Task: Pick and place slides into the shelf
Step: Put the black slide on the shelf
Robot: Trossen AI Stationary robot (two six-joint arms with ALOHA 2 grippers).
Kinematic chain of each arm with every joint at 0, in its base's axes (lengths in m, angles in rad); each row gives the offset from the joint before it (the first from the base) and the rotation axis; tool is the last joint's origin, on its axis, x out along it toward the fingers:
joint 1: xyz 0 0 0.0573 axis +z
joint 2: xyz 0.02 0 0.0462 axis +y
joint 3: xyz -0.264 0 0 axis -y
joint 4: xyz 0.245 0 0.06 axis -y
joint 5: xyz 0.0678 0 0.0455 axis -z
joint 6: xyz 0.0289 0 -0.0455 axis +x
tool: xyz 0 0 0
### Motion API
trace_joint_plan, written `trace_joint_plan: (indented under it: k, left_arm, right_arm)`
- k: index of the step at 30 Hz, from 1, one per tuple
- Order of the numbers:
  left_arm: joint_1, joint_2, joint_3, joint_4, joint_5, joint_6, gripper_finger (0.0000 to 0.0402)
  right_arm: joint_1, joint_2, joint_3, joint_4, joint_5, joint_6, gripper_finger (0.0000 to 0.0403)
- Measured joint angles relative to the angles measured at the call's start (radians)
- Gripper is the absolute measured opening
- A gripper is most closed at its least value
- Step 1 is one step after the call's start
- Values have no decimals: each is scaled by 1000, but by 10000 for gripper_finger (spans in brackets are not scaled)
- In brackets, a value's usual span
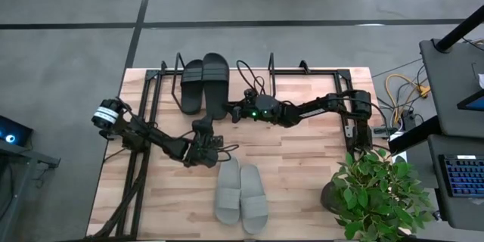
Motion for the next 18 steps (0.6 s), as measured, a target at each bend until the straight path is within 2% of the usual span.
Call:
trace_joint_plan:
  k: [13,18]
  left_arm:
    - [12,-47,0,6,-10,18,52]
    - [16,-91,-4,0,-48,11,51]
  right_arm:
    - [-3,-64,0,-18,11,-123,150]
    - [-17,-107,-2,-95,16,-148,155]
